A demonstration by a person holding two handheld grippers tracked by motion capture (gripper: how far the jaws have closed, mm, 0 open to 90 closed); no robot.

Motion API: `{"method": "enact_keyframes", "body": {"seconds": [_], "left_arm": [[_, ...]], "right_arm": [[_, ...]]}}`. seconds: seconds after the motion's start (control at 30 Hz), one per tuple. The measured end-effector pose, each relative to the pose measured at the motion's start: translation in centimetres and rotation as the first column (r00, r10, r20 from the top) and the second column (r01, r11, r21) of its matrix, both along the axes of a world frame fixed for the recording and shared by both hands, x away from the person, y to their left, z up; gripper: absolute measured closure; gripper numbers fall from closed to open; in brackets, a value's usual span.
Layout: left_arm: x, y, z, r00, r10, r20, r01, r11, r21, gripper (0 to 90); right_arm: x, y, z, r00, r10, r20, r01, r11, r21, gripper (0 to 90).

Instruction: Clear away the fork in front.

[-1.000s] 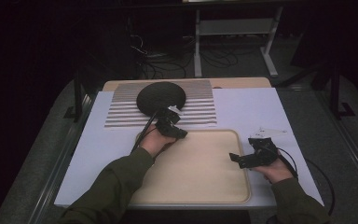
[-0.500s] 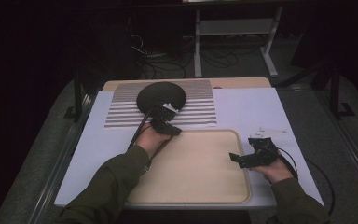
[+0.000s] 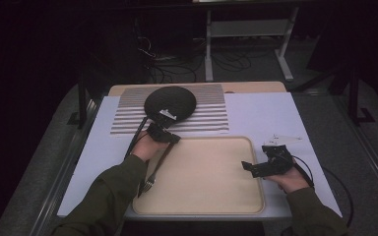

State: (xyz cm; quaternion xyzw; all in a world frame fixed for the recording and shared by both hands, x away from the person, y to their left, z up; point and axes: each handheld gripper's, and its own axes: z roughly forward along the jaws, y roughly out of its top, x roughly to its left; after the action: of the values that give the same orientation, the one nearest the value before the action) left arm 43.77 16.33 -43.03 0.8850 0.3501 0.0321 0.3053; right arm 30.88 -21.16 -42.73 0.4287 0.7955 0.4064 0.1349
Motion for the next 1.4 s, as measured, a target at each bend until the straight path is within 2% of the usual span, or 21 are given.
{"method": "enact_keyframes", "body": {"seconds": [0.4, 0.7, 0.97, 1.17, 1.2, 1.3, 1.4], "left_arm": [[-0.4, 2.5, -0.1, 0.999, 0.045, -0.001, -0.045, 0.999, -0.007, 90.0], [-0.6, 4.7, -0.2, 0.9958, 0.092, -0.002, -0.092, 0.9956, -0.02, 90.0], [-0.8, 5.2, -0.2, 0.9946, 0.104, -0.001, -0.104, 0.9939, -0.037, 90.0], [-1.0, 5.4, 0.0, 0.9945, 0.105, 0.008, -0.104, 0.9928, -0.059, 90.0], [-1.1, 5.6, 0.2, 0.9942, 0.106, 0.016, -0.105, 0.9918, -0.073, 89.8], [-1.4, 5.9, 0.7, 0.9937, 0.106, 0.037, -0.102, 0.9906, -0.091, 84.4], [-1.8, 6.1, 1.1, 0.9927, 0.106, 0.058, -0.099, 0.9892, -0.108, 74.7]], "right_arm": [[0.0, 0.0, 0.0, 1.0, -0.001, -0.001, 0.001, 1.0, -0.001, 0.0], [-0.1, 0.0, 0.0, 1.0, -0.003, -0.001, 0.003, 1.0, -0.002, 0.0], [-0.1, 0.0, 0.0, 1.0, -0.004, -0.002, 0.004, 1.0, -0.005, 0.0], [-0.1, 0.0, 0.0, 1.0, -0.004, -0.001, 0.004, 1.0, -0.004, 0.0], [-0.1, 0.0, 0.0, 1.0, -0.005, -0.001, 0.005, 1.0, -0.003, 0.0], [-0.1, 0.0, 0.0, 1.0, -0.004, -0.001, 0.004, 1.0, -0.003, 0.0], [-0.1, 0.0, 0.0, 1.0, -0.004, 0.0, 0.004, 1.0, -0.002, 0.0]]}}
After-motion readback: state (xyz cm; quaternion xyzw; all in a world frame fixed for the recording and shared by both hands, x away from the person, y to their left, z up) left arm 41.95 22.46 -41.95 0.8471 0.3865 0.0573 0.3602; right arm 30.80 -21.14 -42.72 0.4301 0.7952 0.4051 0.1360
